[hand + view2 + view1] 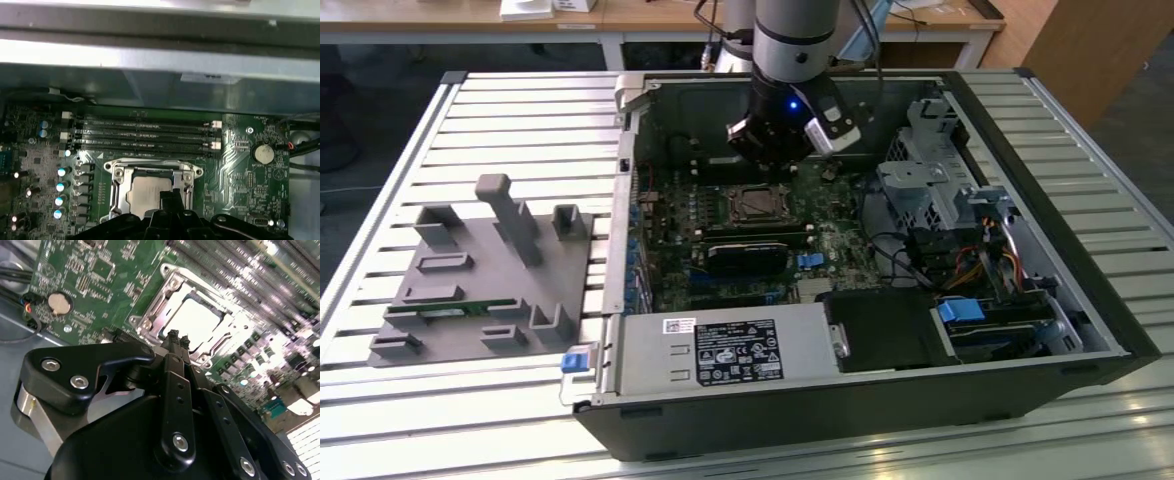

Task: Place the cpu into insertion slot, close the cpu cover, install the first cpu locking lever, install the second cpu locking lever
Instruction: 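Install the second cpu locking lever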

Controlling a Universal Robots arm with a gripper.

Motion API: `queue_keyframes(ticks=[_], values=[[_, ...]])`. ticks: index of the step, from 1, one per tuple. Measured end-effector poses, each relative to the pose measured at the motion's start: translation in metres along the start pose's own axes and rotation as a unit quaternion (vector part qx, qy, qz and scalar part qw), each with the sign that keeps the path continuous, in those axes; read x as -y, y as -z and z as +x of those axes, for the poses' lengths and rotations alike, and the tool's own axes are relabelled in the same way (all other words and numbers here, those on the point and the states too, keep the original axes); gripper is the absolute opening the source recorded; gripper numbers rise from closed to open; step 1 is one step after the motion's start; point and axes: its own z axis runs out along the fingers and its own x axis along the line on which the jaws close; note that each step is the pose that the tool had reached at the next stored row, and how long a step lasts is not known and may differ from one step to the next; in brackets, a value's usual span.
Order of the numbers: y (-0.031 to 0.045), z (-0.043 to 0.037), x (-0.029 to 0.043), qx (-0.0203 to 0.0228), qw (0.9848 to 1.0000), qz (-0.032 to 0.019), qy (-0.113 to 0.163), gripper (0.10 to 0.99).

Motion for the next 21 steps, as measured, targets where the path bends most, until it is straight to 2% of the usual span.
queue_keyframes(ticks=[4, 10, 16, 21], values=[[0.0007, 0.0003, 0.0072, -0.0003, 1.0, 0.0, 0.0, 0.114], [0.001, 0.0003, 0.0106, -0.0031, 1.0, -0.0001, 0.0, 0.114], [0.0018, 0.0007, 0.0207, -0.0031, 1.0, -0.0002, 0.0, 0.114], [0.0047, 0.0007, 0.0215, -0.0035, 1.0, -0.0001, 0.0, 0.114]])
